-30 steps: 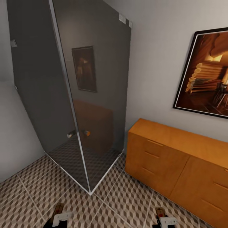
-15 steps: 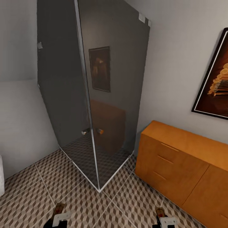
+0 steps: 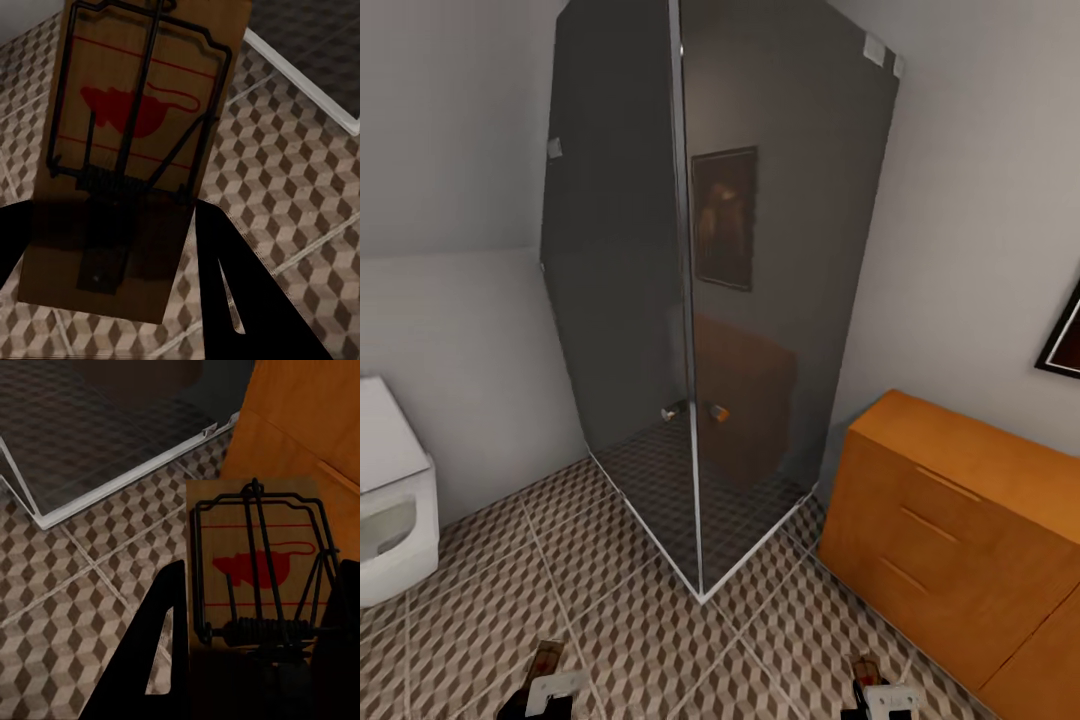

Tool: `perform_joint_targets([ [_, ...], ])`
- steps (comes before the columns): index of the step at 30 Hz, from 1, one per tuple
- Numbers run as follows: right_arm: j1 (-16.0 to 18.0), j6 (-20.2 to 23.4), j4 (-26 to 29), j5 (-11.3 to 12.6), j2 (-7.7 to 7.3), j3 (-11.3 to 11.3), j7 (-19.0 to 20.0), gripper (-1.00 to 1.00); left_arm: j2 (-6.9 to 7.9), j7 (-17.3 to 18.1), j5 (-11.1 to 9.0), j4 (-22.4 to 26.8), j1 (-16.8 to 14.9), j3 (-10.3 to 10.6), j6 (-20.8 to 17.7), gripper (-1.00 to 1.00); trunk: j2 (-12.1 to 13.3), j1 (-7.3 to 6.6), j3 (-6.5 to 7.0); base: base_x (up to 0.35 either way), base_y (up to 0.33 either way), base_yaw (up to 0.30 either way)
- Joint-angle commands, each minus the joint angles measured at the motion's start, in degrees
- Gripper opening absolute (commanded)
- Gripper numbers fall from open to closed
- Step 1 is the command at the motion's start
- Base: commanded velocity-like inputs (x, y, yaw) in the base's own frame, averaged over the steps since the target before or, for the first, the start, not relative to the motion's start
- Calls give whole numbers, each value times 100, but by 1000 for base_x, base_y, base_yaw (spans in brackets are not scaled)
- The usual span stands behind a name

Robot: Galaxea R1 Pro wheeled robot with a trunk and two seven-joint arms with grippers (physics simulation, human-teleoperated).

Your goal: Take the four mousetraps from the cabinet in the bathroom and place them on the bathroom floor. Make sure all four end up on the same floor surface, and ensure that at least two of them are either under or directly next to the same bathroom sink.

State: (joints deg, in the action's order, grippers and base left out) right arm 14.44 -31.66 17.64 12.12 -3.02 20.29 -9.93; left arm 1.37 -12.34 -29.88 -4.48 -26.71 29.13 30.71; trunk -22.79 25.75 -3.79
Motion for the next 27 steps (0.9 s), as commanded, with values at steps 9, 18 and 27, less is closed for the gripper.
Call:
perform_joint_targets([
  [9, 3, -16, 3, 53, -5, 50, -13, -100, -5, -23, 9, -17, -9, 49, 14, -100, -13, 4, -13, 0, 0, 272],
  [18, 4, -23, 3, 53, -5, 54, -15, -100, -5, -23, 9, -18, -9, 49, 14, -100, -13, 4, -13, 0, 0, 272],
  [27, 5, -24, 3, 53, -5, 54, -11, -100, -5, -23, 9, -18, -9, 49, 14, -100, -13, 4, -13, 0, 144, 272],
])
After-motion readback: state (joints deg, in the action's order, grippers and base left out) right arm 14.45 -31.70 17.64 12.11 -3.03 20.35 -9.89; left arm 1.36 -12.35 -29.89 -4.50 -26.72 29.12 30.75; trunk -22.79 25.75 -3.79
